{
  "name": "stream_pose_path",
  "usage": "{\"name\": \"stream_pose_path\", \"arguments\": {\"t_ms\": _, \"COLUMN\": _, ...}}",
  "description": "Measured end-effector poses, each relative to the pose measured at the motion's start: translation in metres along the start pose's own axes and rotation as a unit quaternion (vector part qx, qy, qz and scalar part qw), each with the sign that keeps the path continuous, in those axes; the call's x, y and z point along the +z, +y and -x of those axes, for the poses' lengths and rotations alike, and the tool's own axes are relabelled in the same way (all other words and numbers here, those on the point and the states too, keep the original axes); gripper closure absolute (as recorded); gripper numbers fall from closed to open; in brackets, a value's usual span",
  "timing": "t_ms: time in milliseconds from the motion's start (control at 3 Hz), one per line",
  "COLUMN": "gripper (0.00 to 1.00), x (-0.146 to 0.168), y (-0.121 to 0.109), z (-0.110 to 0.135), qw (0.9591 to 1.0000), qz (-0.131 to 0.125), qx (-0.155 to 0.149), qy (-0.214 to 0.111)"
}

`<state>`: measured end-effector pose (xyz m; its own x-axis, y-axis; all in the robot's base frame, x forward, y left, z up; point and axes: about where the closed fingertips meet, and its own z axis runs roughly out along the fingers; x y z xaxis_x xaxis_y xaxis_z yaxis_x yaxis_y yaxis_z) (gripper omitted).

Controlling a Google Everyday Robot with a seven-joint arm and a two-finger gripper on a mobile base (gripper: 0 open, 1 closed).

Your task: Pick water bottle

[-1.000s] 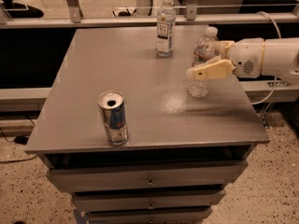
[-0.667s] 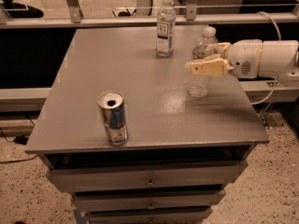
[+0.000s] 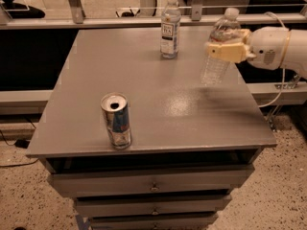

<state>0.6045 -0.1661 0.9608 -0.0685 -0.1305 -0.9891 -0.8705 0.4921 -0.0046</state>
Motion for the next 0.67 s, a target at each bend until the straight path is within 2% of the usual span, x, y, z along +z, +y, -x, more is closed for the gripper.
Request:
{"name": "stream_pose_path", "arguments": {"t_ms": 333, "gripper": 1.00, "x": -0.0163, "y": -0.0065, "z": 0.0263, "qw": 0.9995, "qz": -0.005, "qx": -0.009, "qy": -0.030}}
{"name": "stream_pose_path", "arguments": {"t_ms": 667, "gripper": 1.00, "x": -0.0165, "y": -0.0068, "z": 0.0284, "qw": 0.9994, "qz": -0.005, "qx": -0.011, "qy": -0.031}}
